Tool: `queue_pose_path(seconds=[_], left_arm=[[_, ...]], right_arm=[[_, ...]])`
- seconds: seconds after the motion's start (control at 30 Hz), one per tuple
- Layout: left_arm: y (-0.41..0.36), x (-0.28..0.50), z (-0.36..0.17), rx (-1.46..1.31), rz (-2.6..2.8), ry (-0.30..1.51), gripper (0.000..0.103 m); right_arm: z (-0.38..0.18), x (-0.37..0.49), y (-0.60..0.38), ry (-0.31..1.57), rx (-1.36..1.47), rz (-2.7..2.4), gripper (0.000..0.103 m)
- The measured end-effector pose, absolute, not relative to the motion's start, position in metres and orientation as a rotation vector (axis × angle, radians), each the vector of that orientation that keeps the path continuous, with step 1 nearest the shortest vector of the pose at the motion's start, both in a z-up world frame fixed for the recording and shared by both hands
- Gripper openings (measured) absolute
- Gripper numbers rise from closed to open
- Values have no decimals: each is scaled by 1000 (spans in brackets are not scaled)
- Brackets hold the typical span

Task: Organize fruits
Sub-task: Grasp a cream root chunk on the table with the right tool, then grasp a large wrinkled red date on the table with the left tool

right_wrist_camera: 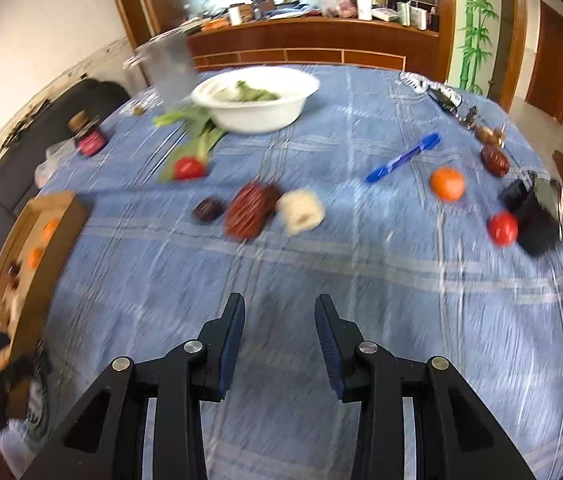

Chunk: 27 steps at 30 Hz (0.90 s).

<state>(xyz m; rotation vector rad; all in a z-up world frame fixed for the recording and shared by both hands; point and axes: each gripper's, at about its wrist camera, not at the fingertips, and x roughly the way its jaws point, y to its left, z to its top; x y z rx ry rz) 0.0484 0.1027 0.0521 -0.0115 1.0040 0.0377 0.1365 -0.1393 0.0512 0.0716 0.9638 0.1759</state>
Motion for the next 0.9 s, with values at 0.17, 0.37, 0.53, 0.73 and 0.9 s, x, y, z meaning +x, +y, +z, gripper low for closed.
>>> queue_pose_path(seconds=[0.17,0.37,0.53,0.73,0.9], left_arm=[[96,53,49,-18,52,1026,64],[82,68,47,-6,66,1035,64],[52,97,49,14,30,1033,63],[-4,143,50,28,-97,997,63],[-48,179,38,40,-168,1006,63]], right_arm=[[35,181,-151,982,92,191,41],[23,211,-141,959,15,235,33],[26,199,-144,932,-12,260,27],[36,150,-176,920,41,277,27],[39,110,-201,908,25,263,27]])
